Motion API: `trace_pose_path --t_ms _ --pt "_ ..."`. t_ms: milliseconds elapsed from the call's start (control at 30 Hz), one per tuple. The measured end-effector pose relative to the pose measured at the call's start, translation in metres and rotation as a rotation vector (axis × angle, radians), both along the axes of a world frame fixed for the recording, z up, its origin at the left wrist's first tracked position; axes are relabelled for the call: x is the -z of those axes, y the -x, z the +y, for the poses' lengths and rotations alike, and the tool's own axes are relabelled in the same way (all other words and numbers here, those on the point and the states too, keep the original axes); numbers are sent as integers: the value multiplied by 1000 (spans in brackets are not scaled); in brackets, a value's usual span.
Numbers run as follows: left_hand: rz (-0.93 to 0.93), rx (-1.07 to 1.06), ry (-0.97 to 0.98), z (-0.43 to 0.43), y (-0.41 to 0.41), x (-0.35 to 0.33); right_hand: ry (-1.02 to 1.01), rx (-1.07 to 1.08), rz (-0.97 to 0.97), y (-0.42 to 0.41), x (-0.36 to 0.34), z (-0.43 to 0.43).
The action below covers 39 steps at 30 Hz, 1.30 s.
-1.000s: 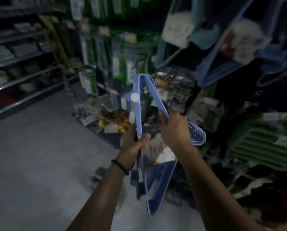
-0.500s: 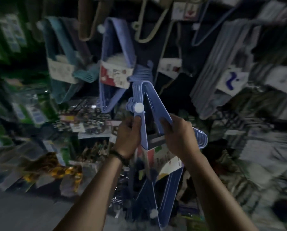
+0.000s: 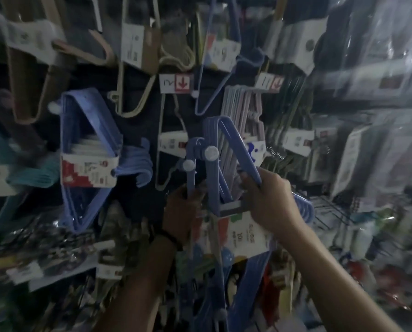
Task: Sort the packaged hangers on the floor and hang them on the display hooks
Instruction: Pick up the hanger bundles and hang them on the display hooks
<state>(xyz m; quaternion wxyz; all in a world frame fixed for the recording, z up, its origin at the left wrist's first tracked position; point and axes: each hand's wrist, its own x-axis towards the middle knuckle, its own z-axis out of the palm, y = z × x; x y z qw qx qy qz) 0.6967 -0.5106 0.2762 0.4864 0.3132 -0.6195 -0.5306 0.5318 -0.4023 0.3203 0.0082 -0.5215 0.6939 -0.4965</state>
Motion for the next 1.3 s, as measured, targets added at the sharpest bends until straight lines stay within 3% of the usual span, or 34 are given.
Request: trace_pose_path --t_ms 267,533,667,800,1033,1167,1300 --pt "218 65 181 -9 28 -67 41 -93 -4 37 -52 -32" --pt "38 -114 438 -10 58 -137 134 -218 66 73 -117 -48" --pt "-19 -285 523 -20 68 -172 199 -235 -68 85 -152 -53" --pt "-69 -325 601 -28 73 -211 279 -249 178 94 -183 -56" --pt "-214 -273 650 -38 72 -269 411 -298 292 116 -226 -70" --pt "-180 -137 446 -39 62 -294 376 -113 618 124 -248 -72" --pt "-225 -232 601 -42 53 -324 379 -79 467 139 -273 -86"
